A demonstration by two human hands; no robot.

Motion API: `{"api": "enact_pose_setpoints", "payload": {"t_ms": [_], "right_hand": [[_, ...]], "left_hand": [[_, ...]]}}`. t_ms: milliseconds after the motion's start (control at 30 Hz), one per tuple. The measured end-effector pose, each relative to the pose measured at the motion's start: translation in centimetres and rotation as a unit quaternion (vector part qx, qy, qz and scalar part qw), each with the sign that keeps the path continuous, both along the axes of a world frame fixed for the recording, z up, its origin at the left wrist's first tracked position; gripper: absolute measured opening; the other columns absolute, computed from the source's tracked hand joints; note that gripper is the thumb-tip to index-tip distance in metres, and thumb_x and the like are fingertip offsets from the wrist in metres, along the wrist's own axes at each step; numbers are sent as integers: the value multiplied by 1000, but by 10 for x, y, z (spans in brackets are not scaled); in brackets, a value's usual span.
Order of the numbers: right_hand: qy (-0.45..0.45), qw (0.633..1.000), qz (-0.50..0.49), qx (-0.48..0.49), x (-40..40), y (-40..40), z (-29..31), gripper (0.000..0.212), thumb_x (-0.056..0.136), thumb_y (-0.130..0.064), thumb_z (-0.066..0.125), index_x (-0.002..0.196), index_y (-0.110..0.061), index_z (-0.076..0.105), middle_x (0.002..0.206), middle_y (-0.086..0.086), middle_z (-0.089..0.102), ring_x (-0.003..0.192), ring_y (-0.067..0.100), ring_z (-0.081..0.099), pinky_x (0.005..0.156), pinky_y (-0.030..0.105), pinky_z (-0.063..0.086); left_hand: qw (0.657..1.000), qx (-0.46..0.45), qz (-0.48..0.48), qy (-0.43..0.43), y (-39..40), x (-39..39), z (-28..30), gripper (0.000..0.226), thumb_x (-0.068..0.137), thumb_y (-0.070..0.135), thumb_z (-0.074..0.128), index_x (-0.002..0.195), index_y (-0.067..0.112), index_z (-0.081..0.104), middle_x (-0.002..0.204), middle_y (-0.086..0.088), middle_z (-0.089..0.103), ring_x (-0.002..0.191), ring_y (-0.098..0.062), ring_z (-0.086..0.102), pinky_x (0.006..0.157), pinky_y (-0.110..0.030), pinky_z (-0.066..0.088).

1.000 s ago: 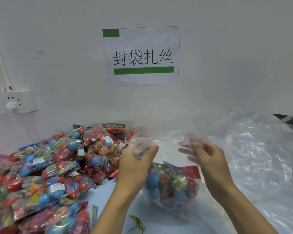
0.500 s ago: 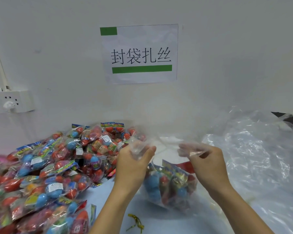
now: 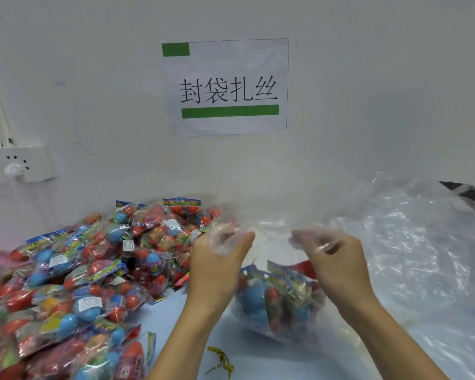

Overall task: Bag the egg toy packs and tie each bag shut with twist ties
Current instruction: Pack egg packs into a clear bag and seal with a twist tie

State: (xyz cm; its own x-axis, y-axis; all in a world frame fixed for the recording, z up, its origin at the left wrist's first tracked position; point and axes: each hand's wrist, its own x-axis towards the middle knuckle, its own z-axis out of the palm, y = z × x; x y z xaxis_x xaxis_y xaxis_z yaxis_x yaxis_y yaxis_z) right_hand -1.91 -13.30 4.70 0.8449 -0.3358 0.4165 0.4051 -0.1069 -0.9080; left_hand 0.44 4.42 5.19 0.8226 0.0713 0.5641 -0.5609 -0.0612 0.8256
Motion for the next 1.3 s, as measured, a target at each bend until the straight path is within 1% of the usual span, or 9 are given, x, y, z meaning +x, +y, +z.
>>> {"api": "enact_pose_setpoints", "payload": {"t_ms": [133,200,400,533,733,900,1067,1167,1300], "right_hand": [[5,1000,7,7,0,1,1,12,92,-12,70,86,-20,78,85,-5,78,73,18,76,51,25,58],[27,999,15,7,0,3,-2,15,93,-8,69,87,-18,78,85,-4,78,78,17,75,55,25,60],[5,999,32,-8,-4,4,4,13,91,-32,66,96,-23,74,89,-4,77,81,10,74,58,21,58],[60,993,101,-26,-7,8,-1,22,92,-25,69,114,-27,68,109,0,73,101,8,71,72,23,60],[40,983,148,-103,-13,18,1,19,93,-18,69,112,-17,68,103,-6,75,98,8,71,77,18,53],[56,975,155,-149,-15,16,3,32,87,-23,77,118,-25,69,105,-9,76,98,7,72,87,27,58],[55,976,129,-169,-14,29,-3,42,65,-45,72,102,-25,74,91,-5,76,86,11,73,75,33,62],[59,975,103,-187,-12,35,-8,22,69,-36,70,89,-27,73,80,-7,76,73,9,73,64,26,60],[55,974,68,-206,-10,38,-8,3,81,-21,73,79,-19,74,72,-1,74,66,16,70,60,32,58]], "left_hand": [[1000,-13,-5,16,-1,2,0,11,89,20,73,88,10,75,90,-1,75,86,-16,71,79,-27,57],[1000,-15,2,23,-1,1,-3,9,89,17,72,87,8,75,83,-2,75,79,-15,72,73,-25,57],[998,-63,-20,15,3,2,0,10,89,15,70,88,5,72,73,-2,72,66,-8,68,61,-13,50],[999,-19,-16,27,-6,1,-3,12,94,18,64,91,10,72,72,0,70,65,-7,64,62,-20,52],[994,70,-77,19,-18,-9,-6,15,99,18,59,97,16,74,88,2,76,85,-15,73,75,-31,58],[993,-15,-112,39,-17,-11,-2,15,96,7,60,84,11,69,68,6,69,63,-4,67,55,-15,49],[979,-83,-152,107,-27,-12,-7,10,97,10,59,101,5,66,93,-10,73,87,-21,73,69,-24,56],[981,-96,-113,129,-34,-11,-9,18,91,20,68,108,14,65,121,-21,59,109,-27,65,82,-30,56],[978,-82,-135,137,-30,-11,-9,39,78,32,82,109,15,65,120,-17,62,106,-25,67,82,-29,56]]}}
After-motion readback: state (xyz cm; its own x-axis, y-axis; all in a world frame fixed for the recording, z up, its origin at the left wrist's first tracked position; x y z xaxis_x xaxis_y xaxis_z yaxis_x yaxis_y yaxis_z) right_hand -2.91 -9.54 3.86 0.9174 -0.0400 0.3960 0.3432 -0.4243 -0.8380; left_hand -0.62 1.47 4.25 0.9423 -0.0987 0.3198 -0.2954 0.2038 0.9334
